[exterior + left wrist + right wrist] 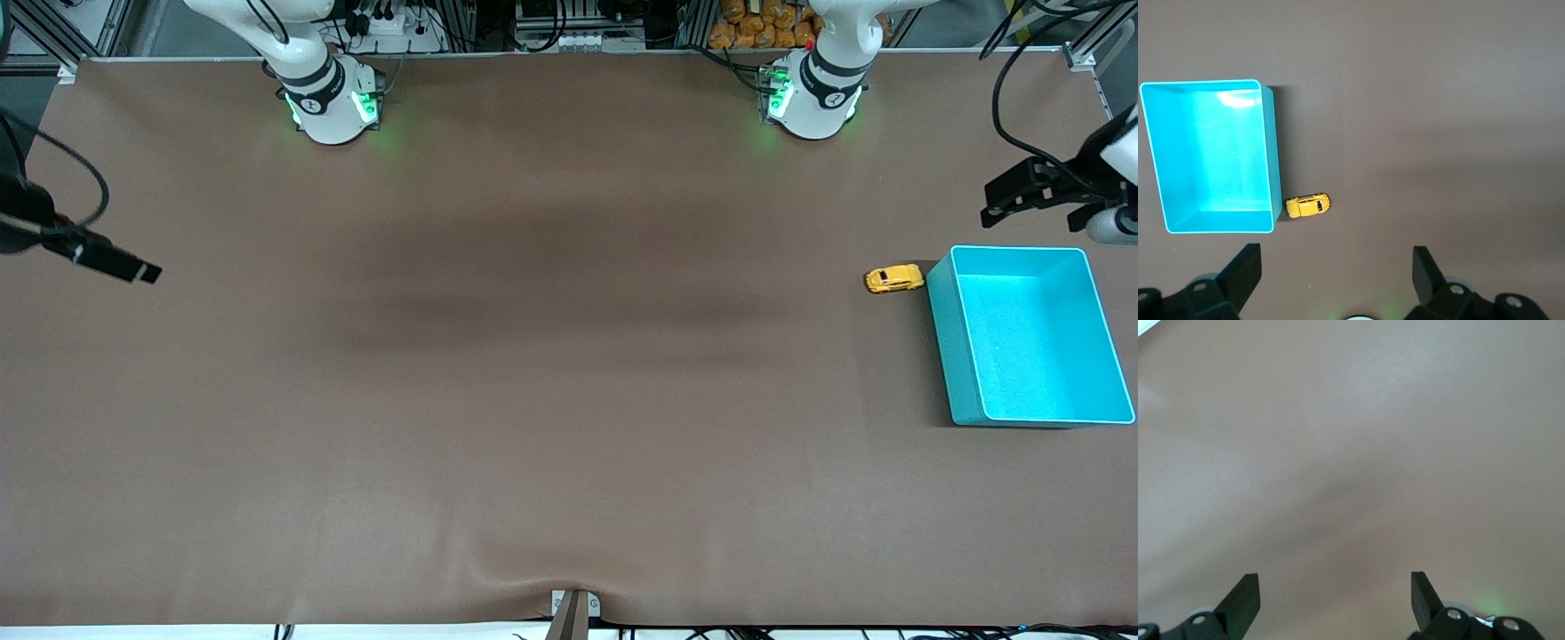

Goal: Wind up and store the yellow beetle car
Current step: 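Move the left gripper to the car beside the turquoise box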

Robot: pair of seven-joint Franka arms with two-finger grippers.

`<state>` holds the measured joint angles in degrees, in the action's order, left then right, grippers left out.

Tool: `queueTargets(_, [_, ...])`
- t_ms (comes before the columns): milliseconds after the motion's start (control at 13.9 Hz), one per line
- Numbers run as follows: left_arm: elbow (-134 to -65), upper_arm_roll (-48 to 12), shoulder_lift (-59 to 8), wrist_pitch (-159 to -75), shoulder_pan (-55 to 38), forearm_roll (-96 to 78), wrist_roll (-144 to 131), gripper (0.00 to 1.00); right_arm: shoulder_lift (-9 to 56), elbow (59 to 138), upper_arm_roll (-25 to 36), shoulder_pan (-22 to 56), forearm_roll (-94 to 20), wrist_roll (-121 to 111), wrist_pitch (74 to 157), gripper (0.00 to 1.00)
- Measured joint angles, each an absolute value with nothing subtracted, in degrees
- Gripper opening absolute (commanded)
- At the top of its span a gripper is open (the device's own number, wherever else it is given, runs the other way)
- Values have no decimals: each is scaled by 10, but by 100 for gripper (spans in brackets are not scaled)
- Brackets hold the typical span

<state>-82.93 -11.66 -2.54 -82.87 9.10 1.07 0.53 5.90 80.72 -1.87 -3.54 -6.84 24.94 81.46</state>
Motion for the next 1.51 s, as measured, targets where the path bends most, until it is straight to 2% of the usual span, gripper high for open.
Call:
queueTargets(216, [-831,-117,-34,-828,93,11,3,100,17,840,-13,-39,-68,213,814,100])
queueTargets(576, [-862,-118,-87,-827,110,11,-139,100,1,864,-10,-47,-68,195,814,100])
queueTargets(720, [-905,-124,-94,-832,105,11,-197,100,-3,867,-11,-47,-68,195,817,100])
queueTargets(936, [-981,-129,-70,-873,106,12,-257,100,-5,869,-13,-36,-65,194,835,100])
queueTargets(1296, [-1169,-127,15,-1026,155,12,-323,100,-5,869,-12,-7,-44,195,850,100])
queueTargets(1512, [-1206,-126,23,-1072,191,2,-362,100,-5,870,-9,-6,-40,195,852,100])
